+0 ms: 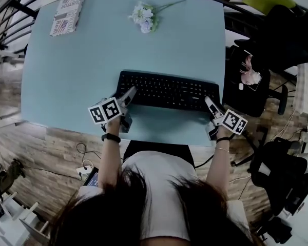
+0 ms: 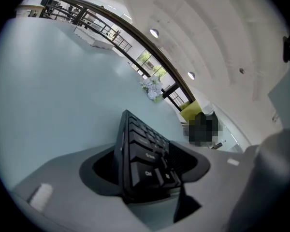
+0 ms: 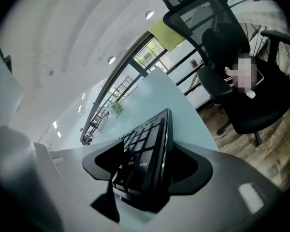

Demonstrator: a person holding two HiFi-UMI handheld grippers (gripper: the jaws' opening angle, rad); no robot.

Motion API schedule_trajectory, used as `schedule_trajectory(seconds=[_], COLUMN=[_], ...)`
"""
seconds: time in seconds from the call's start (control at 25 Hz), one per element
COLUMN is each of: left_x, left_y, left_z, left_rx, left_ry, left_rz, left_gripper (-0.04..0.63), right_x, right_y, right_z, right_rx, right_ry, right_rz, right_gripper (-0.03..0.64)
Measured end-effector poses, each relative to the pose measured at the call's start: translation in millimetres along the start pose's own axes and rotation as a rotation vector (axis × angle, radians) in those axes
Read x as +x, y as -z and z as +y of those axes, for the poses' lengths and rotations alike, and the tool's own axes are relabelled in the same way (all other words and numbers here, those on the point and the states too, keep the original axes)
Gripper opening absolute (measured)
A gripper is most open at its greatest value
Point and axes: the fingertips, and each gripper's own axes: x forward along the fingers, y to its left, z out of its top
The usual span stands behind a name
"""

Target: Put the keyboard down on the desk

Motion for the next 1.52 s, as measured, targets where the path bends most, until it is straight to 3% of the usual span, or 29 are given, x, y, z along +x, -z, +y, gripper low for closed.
schedule_trajectory(seconds=[0.6,0.76,1.04,1.52], left_x=[-5,-9,-18,-26], left_y=[-1,-3,-10,-30], left_z=[4,6,16,0], left_rx=[0.078,0.143,0.299,0.343], left_ry=[-0.071,-0.109,-0.212,-0.164], left_rz=[-0.020,-0.048,-0.078,-0.145], left_gripper=[0.344,0.354,0.354,0.354], right_x=[-3,-13,-16,-25], right_y=[-3,-15,-18,-23], right_z=[-4,-13,-10,0], right_rx=[-0.086,-0.212,-0.249,-0.297], right_ry=[0.053,0.144,0.116,0.120], right_rz=[-0.015,-0.058,-0.080,-0.183], right_gripper=[0.286,0.295,0.295,0.295])
